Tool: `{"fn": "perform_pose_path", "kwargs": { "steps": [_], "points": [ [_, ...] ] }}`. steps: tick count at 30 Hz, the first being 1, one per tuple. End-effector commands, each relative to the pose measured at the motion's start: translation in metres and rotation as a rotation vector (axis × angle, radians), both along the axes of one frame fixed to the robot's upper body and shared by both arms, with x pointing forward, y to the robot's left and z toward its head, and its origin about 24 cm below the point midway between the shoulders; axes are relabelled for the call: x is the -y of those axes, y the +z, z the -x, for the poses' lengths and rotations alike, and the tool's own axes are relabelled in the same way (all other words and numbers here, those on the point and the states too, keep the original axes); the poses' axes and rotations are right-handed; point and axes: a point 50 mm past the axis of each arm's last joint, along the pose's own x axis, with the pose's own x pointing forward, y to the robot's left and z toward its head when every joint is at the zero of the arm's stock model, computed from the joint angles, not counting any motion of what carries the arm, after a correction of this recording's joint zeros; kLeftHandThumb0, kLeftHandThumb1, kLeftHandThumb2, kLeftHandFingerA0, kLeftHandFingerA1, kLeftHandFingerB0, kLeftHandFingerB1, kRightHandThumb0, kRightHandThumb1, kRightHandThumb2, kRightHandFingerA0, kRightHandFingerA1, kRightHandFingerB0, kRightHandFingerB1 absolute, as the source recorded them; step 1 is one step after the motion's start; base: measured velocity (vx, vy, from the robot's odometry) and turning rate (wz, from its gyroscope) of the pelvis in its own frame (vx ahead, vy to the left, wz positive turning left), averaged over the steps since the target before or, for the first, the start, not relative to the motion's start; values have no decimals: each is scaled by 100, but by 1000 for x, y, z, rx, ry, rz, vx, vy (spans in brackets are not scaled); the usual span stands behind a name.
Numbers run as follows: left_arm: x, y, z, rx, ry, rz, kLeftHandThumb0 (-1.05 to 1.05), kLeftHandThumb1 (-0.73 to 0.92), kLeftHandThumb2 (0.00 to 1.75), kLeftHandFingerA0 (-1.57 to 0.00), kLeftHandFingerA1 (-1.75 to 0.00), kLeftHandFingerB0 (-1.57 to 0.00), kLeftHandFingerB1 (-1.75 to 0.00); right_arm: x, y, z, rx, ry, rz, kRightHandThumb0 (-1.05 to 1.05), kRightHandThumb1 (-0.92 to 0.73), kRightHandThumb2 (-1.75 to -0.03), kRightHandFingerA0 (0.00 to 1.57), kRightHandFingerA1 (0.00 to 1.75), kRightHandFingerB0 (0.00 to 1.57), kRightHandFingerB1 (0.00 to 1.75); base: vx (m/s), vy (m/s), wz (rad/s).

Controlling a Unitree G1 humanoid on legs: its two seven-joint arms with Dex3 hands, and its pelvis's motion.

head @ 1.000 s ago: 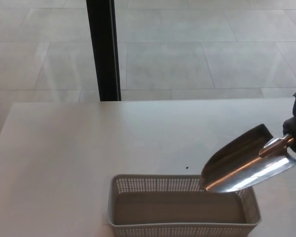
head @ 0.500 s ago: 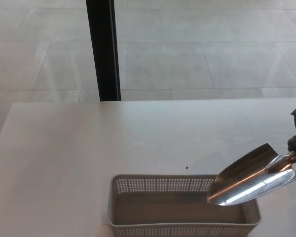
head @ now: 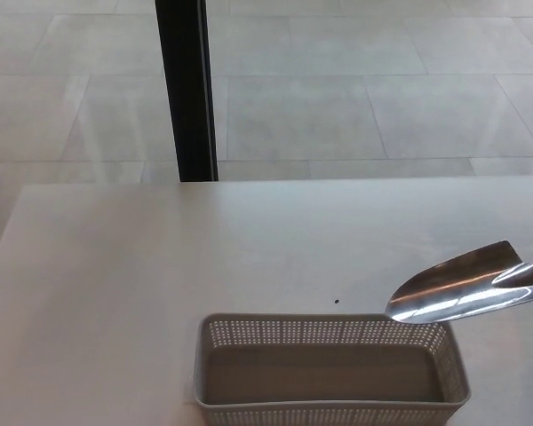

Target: A garden tool is kept on the righthand side and a container is kept on the lefthand side on a desk infront of the robot. the robot uses its right hand to pick up the garden tool and makes a scooping motion inside the container

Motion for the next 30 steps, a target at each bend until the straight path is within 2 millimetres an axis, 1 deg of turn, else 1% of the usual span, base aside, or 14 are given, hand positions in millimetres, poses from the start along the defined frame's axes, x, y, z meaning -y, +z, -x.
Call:
{"fn": "perform_pose_path", "kwargs": {
  "steps": [1, 2, 3, 4, 7, 18, 19, 21, 22, 23, 24, 25, 29, 30],
  "points": [
    [-5, 4, 1, 6, 8, -2, -47, 72, 61, -57, -57, -54, -46, -13, 0, 5, 67, 92, 16, -40, -50, -95, 119, 134, 86, 106, 0, 0, 0],
    [-5, 4, 1, 8, 9, -1, -48, 71, 61, -57, -58, -54, -46, -15, 0, 6, 68, 99, 22, -33, -65, -64, 90, 175, 81, 118, 0, 0, 0],
    [-5, 4, 1, 10, 10, -1, -48, 71, 61, -57, -58, -54, -46, -17, 1, 7, 67, 111, 30, -33, -65, -64, 90, 175, 81, 118, 0, 0, 0],
    [-5, 4, -1, 7, 1, -3, -48, 68, 60, -58, -58, -55, -45, -24, 2, 9, 90, 157, 40, -34, -62, -61, 91, 175, 86, 101, 0, 0, 0],
    [-4, 4, -3, 10, 6, -2, -47, 70, 60, -58, -57, -54, -46, -33, 3, 11, 97, 193, 62, -35, -63, -59, 91, 175, 87, 97, 0, 0, 0],
    [-7, 7, -8, 5, -26, -17, -50, 69, 61, -62, -58, -56, -46, -34, -7, 16, 79, 219, 131, -38, -62, -58, 89, 161, 95, 59, 0, 0, 0],
    [-7, 7, -7, 29, 6, 2, -47, 68, 60, -62, -61, -54, -48, -33, -10, 17, 86, 226, 161, -37, -63, -59, 94, 150, 97, 65, 0, 0, 0],
    [-6, 6, -7, 20, -5, 1, -47, 68, 61, -64, -61, -55, -47, -32, -15, 17, 77, 198, 193, -39, -66, -59, 94, 156, 93, 68, 0, 0, 0],
    [-6, 5, -7, 20, -3, 4, -46, 69, 61, -62, -59, -53, -47, -32, -15, 16, 71, 185, 206, -40, -67, -66, 88, 167, 89, 76, 0, 0, 0],
    [-6, 6, -7, 21, 2, 8, -46, 68, 61, -63, -61, -55, -48, -32, -18, 16, 45, 138, 266, -44, -75, -66, 88, 175, 84, 100, 0, 0, 0],
    [-6, 5, -7, 23, 3, 6, -46, 69, 61, -62, -61, -54, -47, -34, -22, 15, 0, 82, 314, -42, -61, -104, 117, 133, 86, 107, 0, 0, 0],
    [-5, 5, -7, 19, -3, 5, -47, 68, 61, -61, -59, -55, -46, -35, -24, 14, -26, 54, 324, -37, -77, -67, 90, 175, 84, 106, 0, 0, 0],
    [-5, 5, -6, 15, -7, 10, -48, 68, 60, -61, -60, -55, -47, -38, -27, 15, -46, -6, 345, -37, -77, -69, 91, 174, 85, 97, 0, 0, 0],
    [-3, 3, -5, 6, -9, -2, -48, 69, 61, -61, -59, -55, -47, -42, -32, 14, -54, -33, 379, -42, -60, -105, 117, 132, 83, 101, 0, 0, 0]
  ]
}}
